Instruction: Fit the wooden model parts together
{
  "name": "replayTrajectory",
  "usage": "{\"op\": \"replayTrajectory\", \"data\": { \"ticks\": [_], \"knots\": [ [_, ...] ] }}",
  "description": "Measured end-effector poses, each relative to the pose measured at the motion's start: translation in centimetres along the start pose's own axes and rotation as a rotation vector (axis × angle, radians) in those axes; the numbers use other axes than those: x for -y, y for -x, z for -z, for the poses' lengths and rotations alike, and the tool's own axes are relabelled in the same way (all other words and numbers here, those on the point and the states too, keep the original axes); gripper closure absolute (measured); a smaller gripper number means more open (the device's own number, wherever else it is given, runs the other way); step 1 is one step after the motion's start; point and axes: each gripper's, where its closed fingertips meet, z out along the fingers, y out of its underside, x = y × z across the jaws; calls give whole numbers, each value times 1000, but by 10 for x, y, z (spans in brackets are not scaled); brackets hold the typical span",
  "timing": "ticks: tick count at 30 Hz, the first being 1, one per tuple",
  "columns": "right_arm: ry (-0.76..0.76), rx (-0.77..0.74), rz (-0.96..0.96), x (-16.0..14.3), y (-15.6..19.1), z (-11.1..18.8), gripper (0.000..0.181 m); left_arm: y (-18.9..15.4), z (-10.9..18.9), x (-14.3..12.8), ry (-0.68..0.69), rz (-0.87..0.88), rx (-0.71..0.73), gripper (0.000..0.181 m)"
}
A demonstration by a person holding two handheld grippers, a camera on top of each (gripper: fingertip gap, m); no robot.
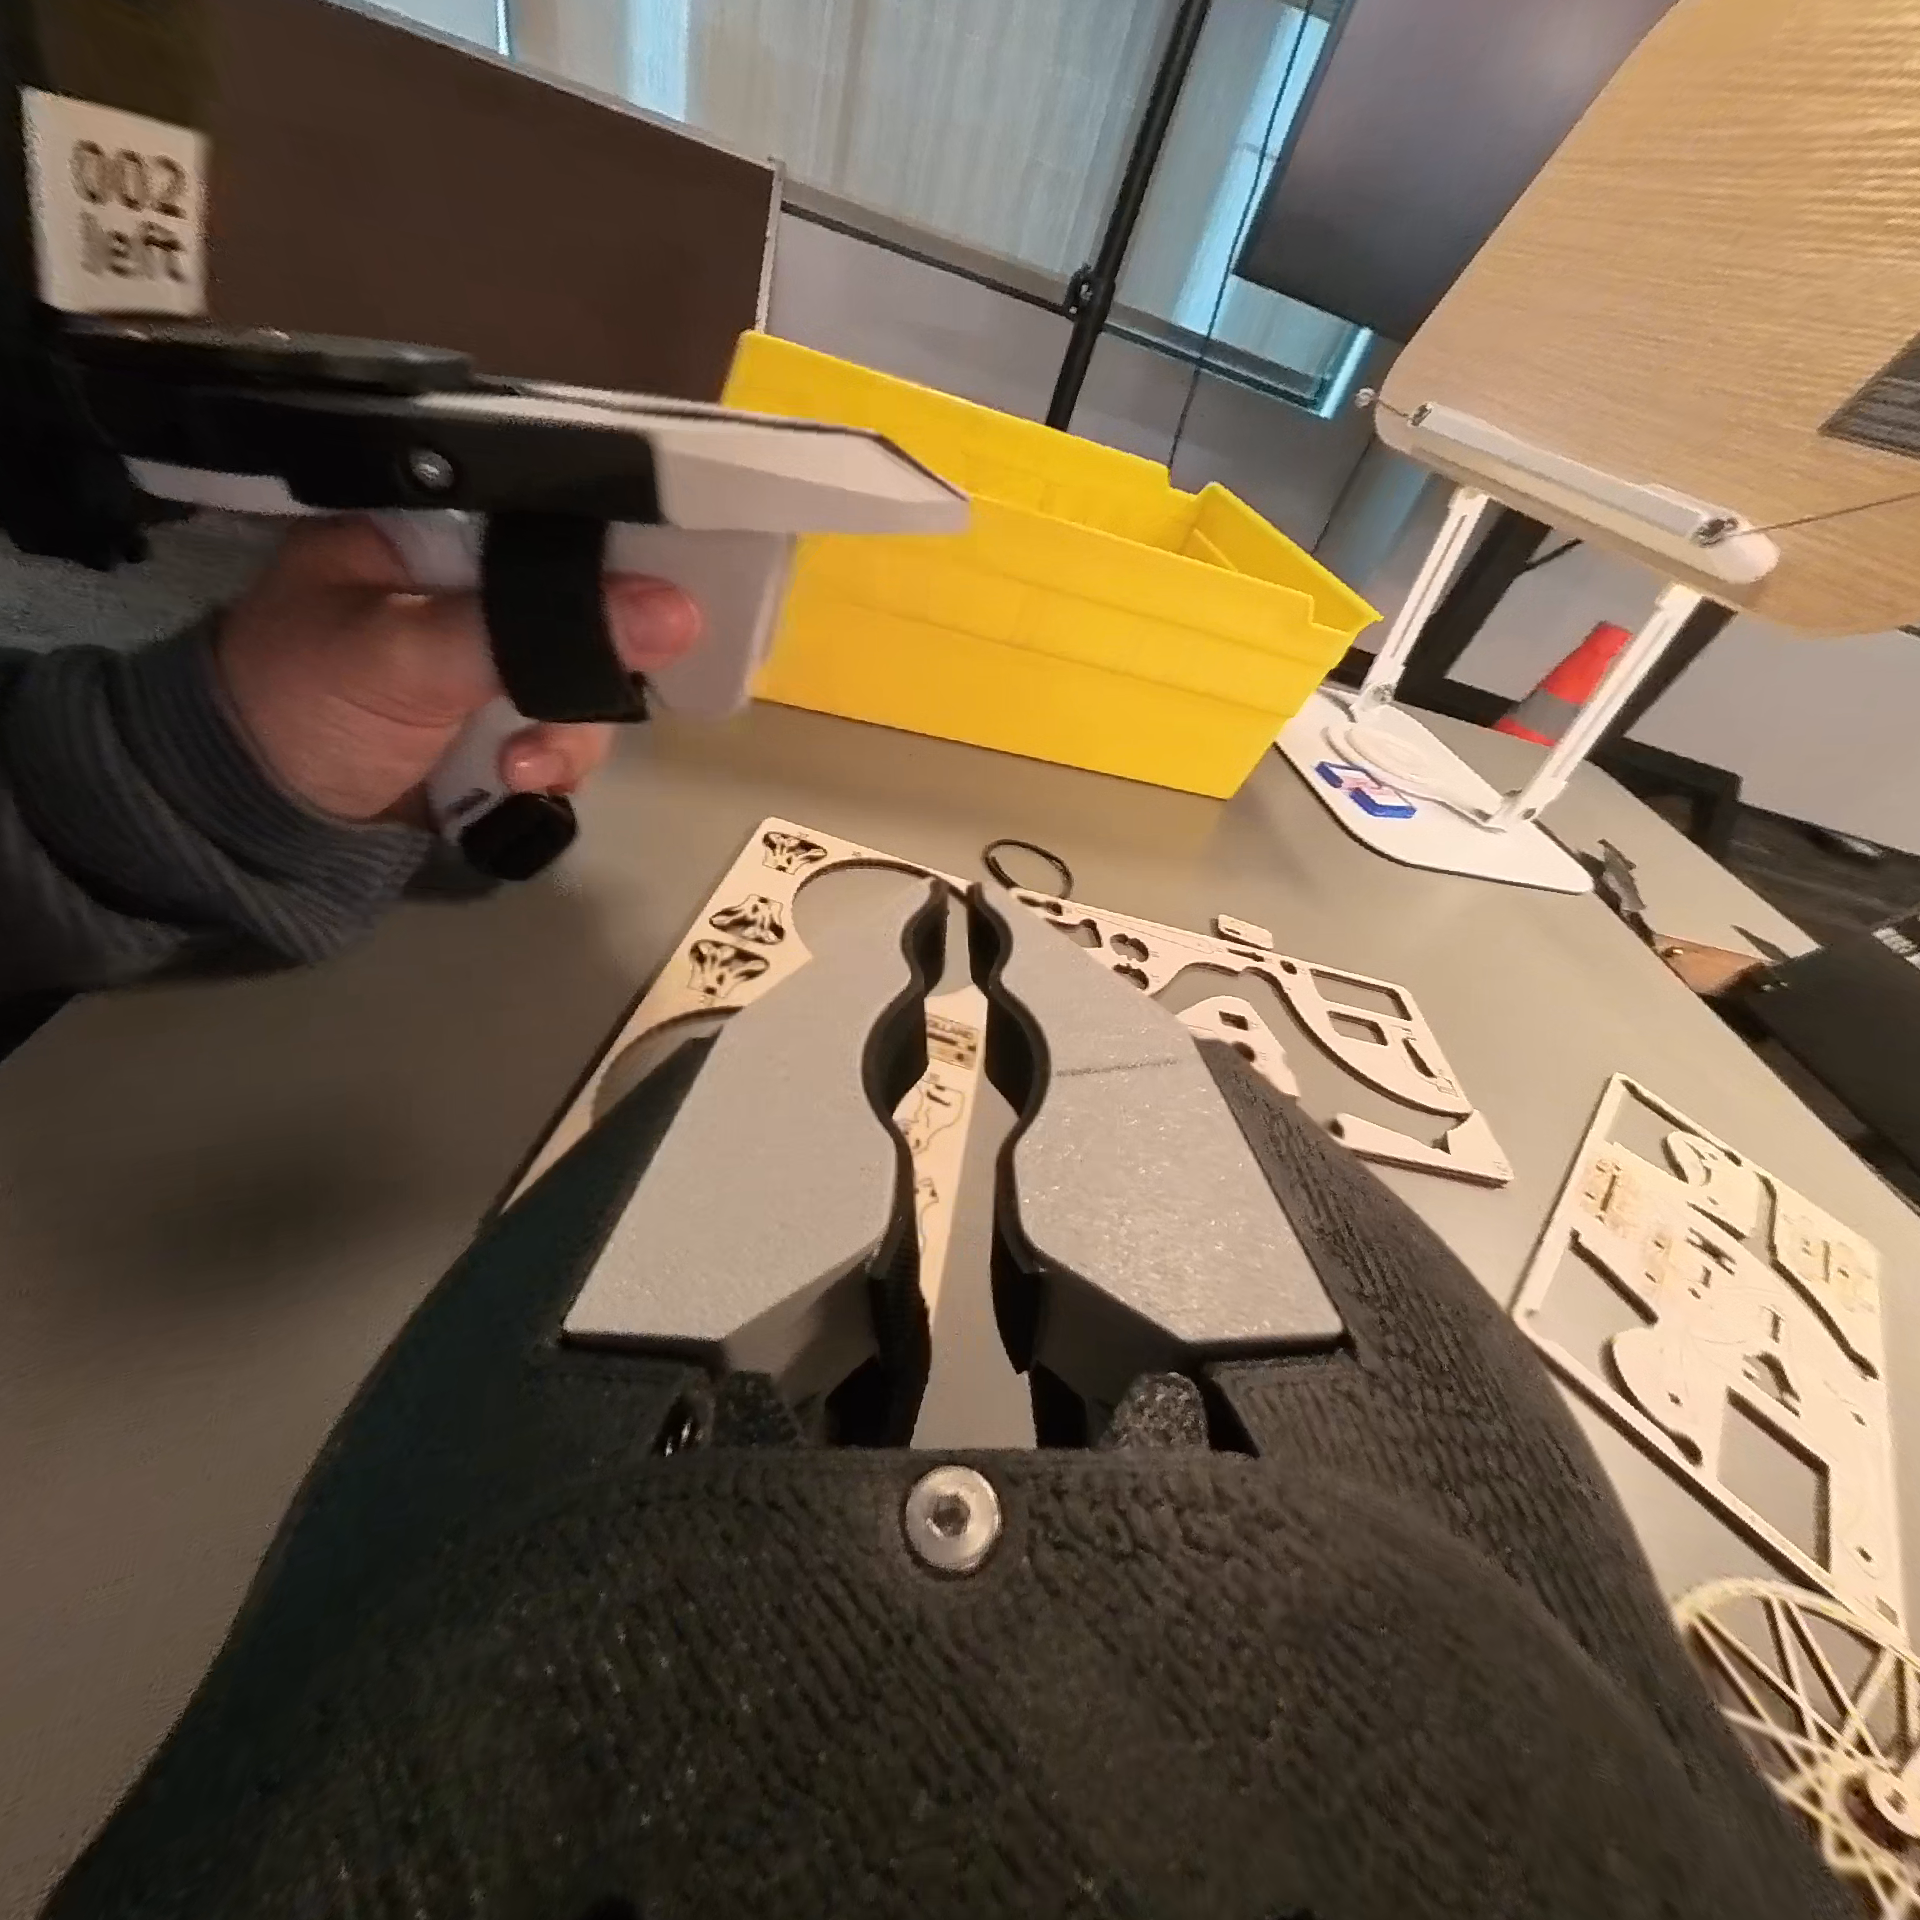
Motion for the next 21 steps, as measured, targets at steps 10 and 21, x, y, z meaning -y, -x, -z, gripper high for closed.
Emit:
{"op": "replayTrajectory", "data": {
  "ticks": [10, 21],
  "knots": [
    [-46, -146, 15, 2, -28, 5, 173, 87, 62, 38, 169, -378, 306, 99],
    [30, -339, 40, -10, -61, 3, 172, 100, 56, -41, 469, -111, 175, 171]
  ]
}}
